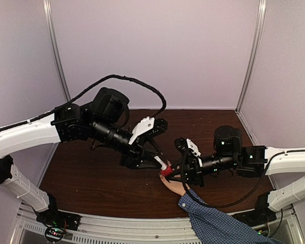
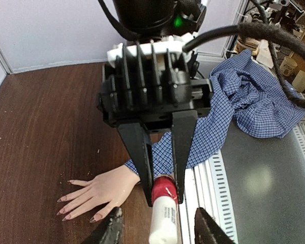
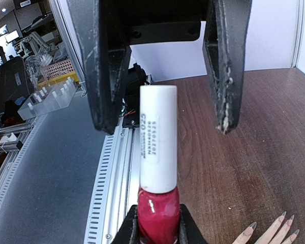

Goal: Paint the nails
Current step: Pass from the right arm to the left, then unscrew the cap of the nail polish bottle.

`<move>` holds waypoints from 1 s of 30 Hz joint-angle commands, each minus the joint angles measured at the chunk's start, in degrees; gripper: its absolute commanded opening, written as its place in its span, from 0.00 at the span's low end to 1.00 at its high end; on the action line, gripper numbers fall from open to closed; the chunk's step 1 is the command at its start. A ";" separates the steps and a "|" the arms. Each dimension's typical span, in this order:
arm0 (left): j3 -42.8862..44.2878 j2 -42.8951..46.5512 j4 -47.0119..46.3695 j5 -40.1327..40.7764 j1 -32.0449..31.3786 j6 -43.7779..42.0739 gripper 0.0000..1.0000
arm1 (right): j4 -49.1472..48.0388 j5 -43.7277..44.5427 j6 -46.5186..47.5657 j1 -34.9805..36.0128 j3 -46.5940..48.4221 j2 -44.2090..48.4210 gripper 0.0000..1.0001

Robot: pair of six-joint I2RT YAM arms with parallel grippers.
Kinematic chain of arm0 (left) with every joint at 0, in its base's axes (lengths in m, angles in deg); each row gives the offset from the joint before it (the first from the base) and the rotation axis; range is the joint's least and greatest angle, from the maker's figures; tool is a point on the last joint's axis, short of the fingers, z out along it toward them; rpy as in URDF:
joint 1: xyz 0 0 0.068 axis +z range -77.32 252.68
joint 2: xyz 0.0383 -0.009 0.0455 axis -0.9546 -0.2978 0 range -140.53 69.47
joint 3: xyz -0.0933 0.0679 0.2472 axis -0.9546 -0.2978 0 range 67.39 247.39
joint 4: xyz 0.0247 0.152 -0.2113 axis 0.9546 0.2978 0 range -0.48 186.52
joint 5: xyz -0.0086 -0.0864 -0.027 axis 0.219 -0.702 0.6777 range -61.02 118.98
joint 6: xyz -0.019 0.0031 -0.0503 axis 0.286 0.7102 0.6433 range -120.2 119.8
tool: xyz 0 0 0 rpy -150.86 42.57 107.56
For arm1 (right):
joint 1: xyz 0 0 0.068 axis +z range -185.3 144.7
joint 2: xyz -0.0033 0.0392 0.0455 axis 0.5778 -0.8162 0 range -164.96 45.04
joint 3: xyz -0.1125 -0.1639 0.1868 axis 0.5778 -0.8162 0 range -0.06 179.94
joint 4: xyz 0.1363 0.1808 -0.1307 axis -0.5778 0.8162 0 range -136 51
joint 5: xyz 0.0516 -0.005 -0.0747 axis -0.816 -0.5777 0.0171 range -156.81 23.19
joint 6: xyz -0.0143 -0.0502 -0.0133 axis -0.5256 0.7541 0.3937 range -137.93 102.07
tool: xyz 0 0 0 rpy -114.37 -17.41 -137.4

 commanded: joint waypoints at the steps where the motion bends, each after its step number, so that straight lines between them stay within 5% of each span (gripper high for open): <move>1: -4.22 5.25 -7.55 -4.99 1.85 0.11 0.52 | -0.27 0.85 0.34 0.31 2.31 1.39 0.02; 7: -12.58 11.50 -14.14 -9.83 2.12 -7.04 0.54 | 4.19 -5.42 3.15 0.36 5.37 0.71 0.00; 21: -11.12 7.80 -16.26 -17.74 1.28 -13.56 0.49 | 8.09 -16.67 2.79 0.79 11.16 -3.80 0.00; 30: -10.97 7.33 -17.11 -17.80 0.43 -13.41 0.29 | 8.00 -18.37 2.62 0.97 11.83 -4.83 0.00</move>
